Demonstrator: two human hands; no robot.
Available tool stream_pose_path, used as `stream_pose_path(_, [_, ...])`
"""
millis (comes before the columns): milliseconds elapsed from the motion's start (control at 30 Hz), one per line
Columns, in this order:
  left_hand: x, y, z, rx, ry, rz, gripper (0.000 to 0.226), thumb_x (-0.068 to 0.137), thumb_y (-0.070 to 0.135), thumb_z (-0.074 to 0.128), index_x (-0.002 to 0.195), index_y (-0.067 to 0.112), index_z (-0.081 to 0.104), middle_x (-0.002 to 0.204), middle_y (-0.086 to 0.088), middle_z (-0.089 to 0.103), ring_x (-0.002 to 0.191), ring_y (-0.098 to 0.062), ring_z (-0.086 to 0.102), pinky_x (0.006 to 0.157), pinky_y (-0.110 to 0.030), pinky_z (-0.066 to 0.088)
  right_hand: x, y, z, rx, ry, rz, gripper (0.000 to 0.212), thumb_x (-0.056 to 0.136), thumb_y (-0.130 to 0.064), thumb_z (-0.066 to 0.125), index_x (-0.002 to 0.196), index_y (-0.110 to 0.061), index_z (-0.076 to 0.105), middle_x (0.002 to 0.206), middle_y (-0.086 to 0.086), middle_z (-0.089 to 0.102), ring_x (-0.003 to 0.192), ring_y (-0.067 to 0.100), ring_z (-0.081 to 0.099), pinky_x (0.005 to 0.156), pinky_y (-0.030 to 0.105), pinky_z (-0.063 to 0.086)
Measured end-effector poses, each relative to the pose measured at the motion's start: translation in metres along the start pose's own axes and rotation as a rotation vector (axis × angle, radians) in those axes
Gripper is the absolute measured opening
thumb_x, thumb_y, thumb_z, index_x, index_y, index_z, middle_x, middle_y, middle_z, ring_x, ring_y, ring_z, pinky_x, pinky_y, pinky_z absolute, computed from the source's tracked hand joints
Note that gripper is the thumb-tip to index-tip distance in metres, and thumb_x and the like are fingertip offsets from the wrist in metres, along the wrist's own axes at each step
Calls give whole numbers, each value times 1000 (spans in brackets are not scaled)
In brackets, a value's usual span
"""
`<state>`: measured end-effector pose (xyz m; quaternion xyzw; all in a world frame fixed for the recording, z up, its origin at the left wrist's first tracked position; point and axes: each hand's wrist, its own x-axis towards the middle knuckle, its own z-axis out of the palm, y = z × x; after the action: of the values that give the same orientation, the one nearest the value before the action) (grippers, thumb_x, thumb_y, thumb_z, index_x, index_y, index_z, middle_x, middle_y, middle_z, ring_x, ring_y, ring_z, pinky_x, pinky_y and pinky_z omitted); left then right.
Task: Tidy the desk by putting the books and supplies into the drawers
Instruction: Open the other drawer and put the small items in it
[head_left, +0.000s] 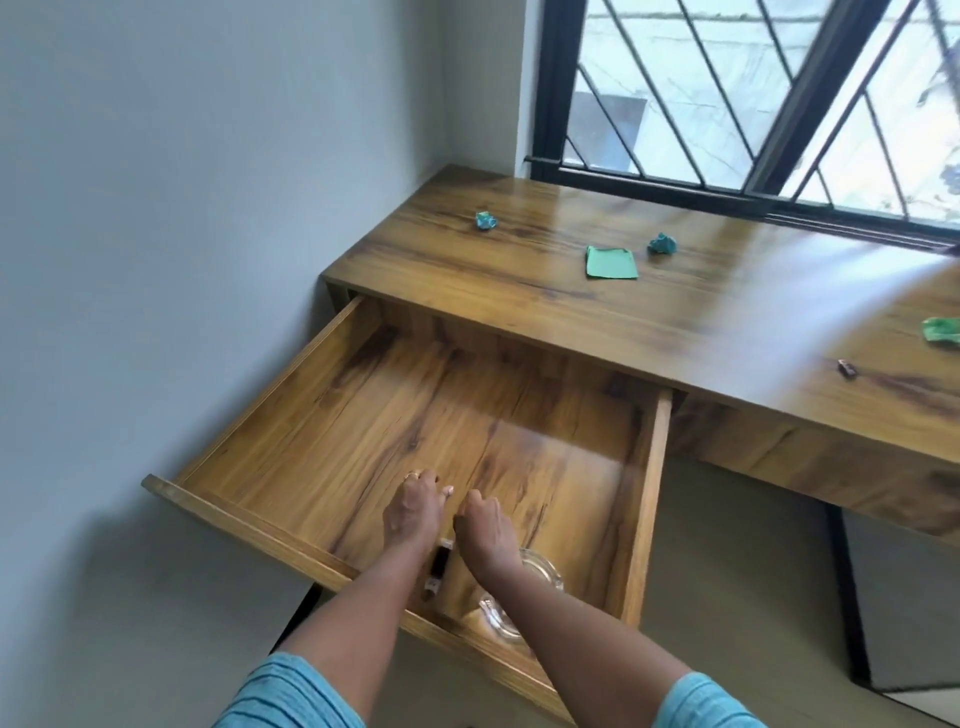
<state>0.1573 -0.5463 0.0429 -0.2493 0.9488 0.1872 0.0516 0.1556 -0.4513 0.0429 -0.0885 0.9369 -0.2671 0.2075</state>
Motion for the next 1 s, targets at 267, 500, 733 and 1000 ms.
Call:
stream_pose_path(267, [-11,118,28,-132,74,170,33,100,33,36,110,18,63,113,-7,63,105,-26,60,84,-35,46,2,71,-90,89,278,-70,26,99,-12,33,109,-7,56,111,14,57,100,30,59,80,33,45])
stream_pose_path(500, [-33,251,65,-144,87,342,30,100,31,37,111,19,63,112,-3,64,101,-22,63,82,-34,52,8,172,-184,75,464,-10,25,99,-16,39,113,-4,56,115,15,55,99,33,63,80,36,50])
stream_pose_path(733, [-38,353,91,-180,138,401,31,97,25,42,121,15,60,122,-5,63,114,-20,57,94,-30,45,24,276,-274,-55,578,128,28,96,-13,41,118,-7,57,120,15,54,103,32,62,78,35,52])
stream_pose_path(1000, [-24,430,90,-162,191,423,31,97,22,43,123,16,58,117,-7,65,110,-21,59,88,-29,50,64,341,-358,-137,496,197,35,95,-13,45,130,-10,50,132,17,43,119,35,46,98,38,43])
